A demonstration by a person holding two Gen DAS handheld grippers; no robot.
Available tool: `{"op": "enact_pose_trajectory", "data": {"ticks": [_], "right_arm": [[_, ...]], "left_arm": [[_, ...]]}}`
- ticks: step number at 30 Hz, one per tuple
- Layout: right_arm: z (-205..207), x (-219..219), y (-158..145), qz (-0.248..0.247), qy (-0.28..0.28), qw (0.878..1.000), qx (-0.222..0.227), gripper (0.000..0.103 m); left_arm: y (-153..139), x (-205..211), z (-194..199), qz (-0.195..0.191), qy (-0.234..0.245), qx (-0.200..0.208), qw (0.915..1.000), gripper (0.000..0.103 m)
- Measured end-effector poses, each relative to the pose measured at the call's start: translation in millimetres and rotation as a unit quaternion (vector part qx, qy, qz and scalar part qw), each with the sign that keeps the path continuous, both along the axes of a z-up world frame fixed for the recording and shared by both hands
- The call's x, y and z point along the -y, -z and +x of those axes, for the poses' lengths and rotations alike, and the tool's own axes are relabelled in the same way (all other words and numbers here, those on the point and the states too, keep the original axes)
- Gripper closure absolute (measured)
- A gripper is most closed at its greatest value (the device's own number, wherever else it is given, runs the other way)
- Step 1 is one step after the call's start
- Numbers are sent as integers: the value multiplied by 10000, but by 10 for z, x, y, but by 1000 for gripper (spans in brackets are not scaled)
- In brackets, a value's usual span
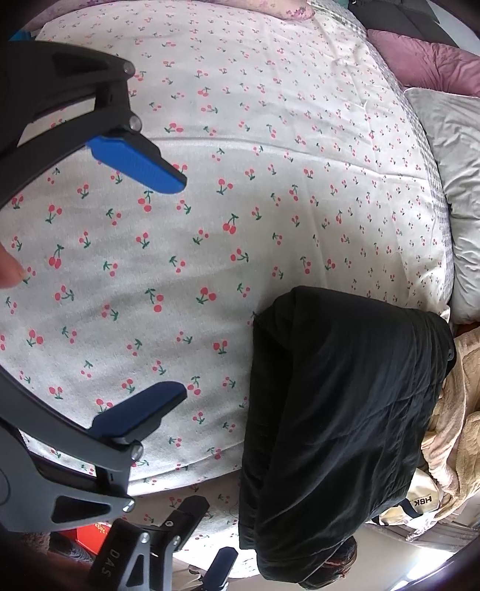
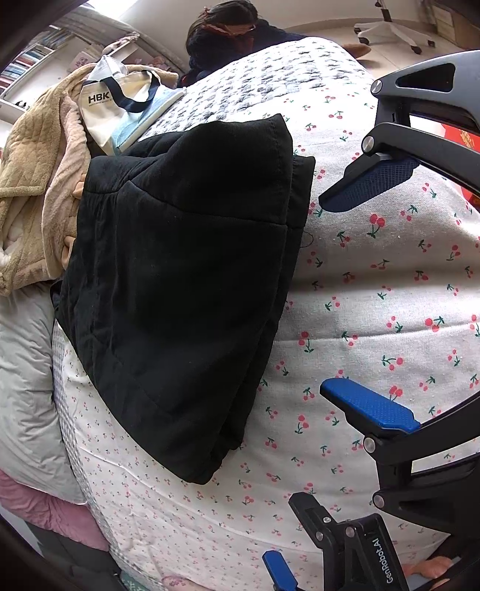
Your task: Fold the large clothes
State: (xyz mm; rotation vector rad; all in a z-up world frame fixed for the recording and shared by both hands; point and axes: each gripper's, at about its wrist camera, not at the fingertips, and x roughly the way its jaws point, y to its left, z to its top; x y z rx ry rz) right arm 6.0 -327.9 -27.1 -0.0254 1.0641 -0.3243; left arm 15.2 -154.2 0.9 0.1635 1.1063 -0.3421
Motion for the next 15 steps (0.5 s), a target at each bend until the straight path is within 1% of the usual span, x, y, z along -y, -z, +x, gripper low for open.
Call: {"op": "enact_pose_trajectory", "data": {"ticks": [15], "right_arm": [[6,11,27,-28,18,10000,-48,11]], "left_arm": [[-2,9,-7,-9,17,-28,10000,2]]}}
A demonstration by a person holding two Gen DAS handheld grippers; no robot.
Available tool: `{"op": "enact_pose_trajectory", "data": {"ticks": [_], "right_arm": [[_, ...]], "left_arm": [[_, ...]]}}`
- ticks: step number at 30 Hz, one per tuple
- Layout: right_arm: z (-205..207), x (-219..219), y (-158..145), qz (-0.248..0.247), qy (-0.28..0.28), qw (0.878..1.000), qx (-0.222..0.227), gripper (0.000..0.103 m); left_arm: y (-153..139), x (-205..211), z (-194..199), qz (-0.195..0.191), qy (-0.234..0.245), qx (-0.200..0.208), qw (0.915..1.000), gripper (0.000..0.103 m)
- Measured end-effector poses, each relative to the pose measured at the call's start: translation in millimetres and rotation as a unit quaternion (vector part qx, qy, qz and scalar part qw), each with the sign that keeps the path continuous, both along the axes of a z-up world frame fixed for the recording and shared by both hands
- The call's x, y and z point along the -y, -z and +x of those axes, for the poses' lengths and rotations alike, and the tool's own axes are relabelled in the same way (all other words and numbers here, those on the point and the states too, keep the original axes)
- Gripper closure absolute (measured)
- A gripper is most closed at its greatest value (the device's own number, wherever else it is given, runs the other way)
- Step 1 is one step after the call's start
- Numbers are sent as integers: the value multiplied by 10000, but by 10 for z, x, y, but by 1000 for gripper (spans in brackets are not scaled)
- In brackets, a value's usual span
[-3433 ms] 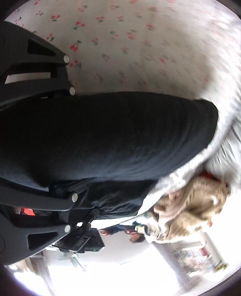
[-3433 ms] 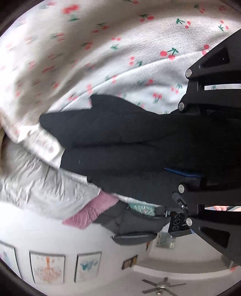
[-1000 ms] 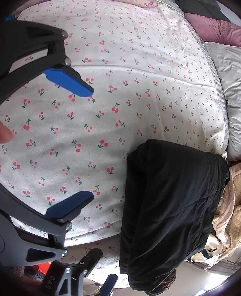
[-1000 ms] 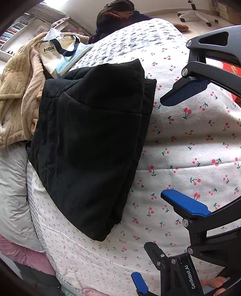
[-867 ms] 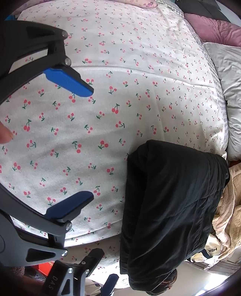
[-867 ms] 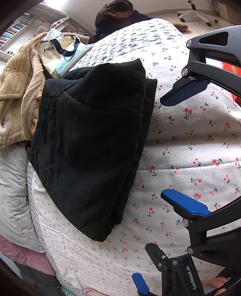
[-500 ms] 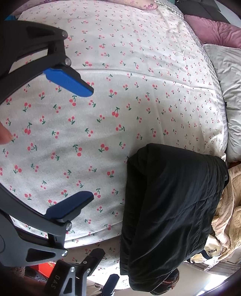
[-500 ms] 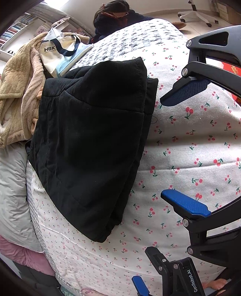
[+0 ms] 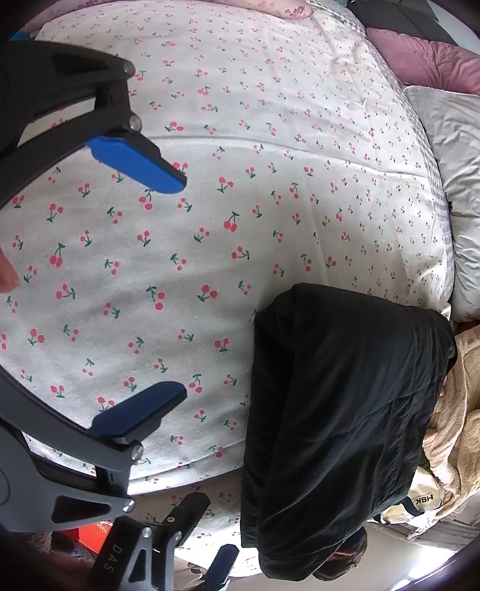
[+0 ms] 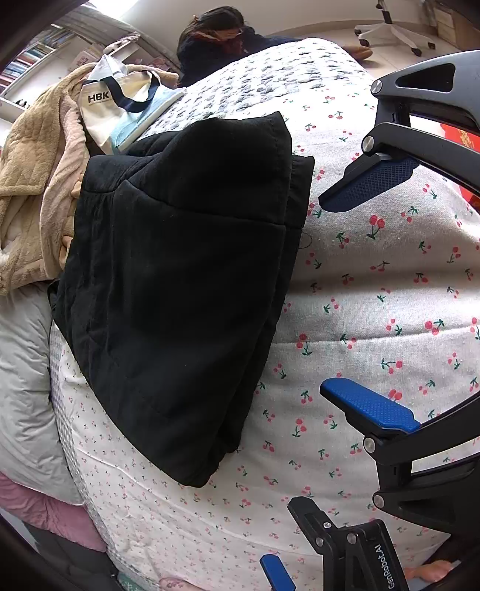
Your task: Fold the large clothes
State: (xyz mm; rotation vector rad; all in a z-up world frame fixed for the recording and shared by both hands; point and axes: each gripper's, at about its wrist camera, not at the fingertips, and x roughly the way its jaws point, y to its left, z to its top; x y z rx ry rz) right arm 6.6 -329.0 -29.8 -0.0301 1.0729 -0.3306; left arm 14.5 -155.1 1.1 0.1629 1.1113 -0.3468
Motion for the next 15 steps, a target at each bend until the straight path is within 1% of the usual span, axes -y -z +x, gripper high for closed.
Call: {"op": "enact_pose_trajectory", "data": {"ticks": [15], "right_arm": [[-17,40,-48,19,143,9999,79,11]], "left_arm": [[-25,-6,11,-89,-3,-66,9999,2]]}}
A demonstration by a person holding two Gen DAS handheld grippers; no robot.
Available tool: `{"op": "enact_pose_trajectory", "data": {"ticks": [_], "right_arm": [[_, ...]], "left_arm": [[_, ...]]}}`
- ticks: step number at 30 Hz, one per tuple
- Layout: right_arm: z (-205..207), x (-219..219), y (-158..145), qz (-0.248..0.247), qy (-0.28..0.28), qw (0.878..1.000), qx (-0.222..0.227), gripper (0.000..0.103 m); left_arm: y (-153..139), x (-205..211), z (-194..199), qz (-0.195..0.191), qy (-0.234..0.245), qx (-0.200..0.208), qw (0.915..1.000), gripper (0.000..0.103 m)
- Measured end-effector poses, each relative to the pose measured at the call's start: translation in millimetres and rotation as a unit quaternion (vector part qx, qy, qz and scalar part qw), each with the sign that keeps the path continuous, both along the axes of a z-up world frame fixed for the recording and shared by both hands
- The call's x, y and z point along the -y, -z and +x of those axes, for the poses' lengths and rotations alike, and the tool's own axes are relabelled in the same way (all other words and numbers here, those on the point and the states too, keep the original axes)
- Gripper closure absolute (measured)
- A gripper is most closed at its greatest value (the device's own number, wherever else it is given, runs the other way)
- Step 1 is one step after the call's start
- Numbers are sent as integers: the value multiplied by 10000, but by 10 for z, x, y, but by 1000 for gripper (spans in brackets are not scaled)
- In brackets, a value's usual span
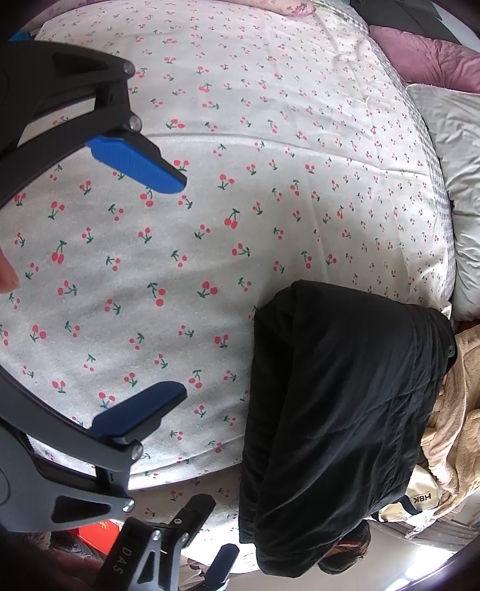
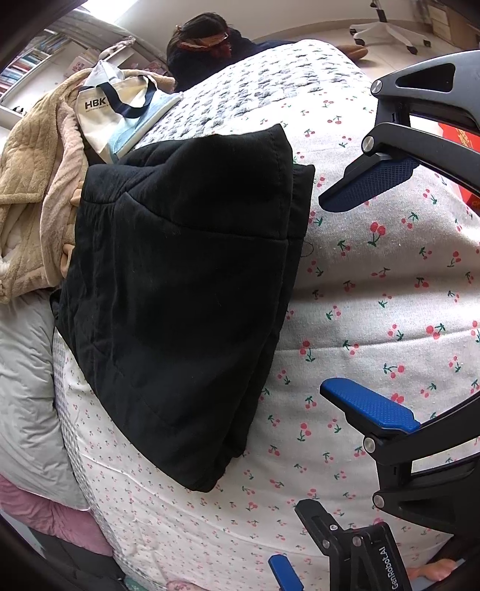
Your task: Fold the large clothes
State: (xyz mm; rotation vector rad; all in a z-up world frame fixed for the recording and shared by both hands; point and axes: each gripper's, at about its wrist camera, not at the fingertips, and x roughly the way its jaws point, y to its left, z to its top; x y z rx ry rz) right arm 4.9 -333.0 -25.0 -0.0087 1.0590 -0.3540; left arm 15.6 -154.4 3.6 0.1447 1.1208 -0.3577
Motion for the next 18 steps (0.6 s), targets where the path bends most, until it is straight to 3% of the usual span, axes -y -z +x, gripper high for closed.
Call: {"op": "enact_pose_trajectory", "data": {"ticks": [6,14,18], "right_arm": [[7,19,4,16,61,10000,-22,11],[-7,49,-46,78,167,9998,35,11],[52,19,-69,344,231,9991,100,11]], "left_arm": [[-17,-28,35,-110,-48,-66,9999,2],[89,-82,66,-362,1,-492,9981,2],[37,-249,71,-317,-122,-387,9987,2]]}}
